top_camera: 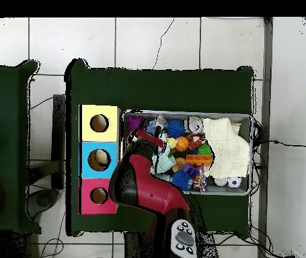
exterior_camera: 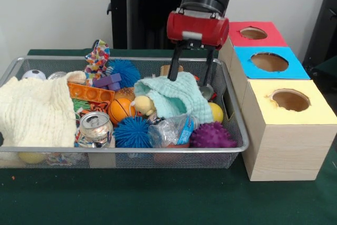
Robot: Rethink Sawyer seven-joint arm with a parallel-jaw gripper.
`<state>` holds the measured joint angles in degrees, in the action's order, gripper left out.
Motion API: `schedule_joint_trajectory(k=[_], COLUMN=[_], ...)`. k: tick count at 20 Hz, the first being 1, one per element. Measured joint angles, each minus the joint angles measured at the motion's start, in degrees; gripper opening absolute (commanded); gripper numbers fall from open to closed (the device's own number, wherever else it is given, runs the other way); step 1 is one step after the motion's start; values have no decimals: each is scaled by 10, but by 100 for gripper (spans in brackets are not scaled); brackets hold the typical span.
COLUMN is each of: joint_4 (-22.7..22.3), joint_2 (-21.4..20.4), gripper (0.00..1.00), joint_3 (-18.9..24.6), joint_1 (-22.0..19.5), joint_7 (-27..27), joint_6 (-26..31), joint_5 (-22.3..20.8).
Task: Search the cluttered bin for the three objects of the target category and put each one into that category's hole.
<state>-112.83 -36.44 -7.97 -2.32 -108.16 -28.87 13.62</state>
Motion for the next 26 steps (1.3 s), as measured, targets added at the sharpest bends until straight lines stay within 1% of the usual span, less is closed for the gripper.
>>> schedule_joint_trajectory(k=[3, 5, 8, 9, 15, 21, 26], joint_4=[0, 1, 3, 6, 19, 32, 42], joint_2=[26, 45, 62, 75, 114, 145, 161], gripper=[100, 100, 100, 100, 100, 100, 100], joint_3=[9, 16, 21, 27, 43, 49, 50], joint_1=[-3, -3, -3, -3, -7, -15, -18], joint_7=[-11, -13, -13, -13, -13, -13, -13], joint_6=[-21, -35, -46, -55, -68, -86, -90], joint_5=[0, 0, 0, 0, 1, 0, -5])
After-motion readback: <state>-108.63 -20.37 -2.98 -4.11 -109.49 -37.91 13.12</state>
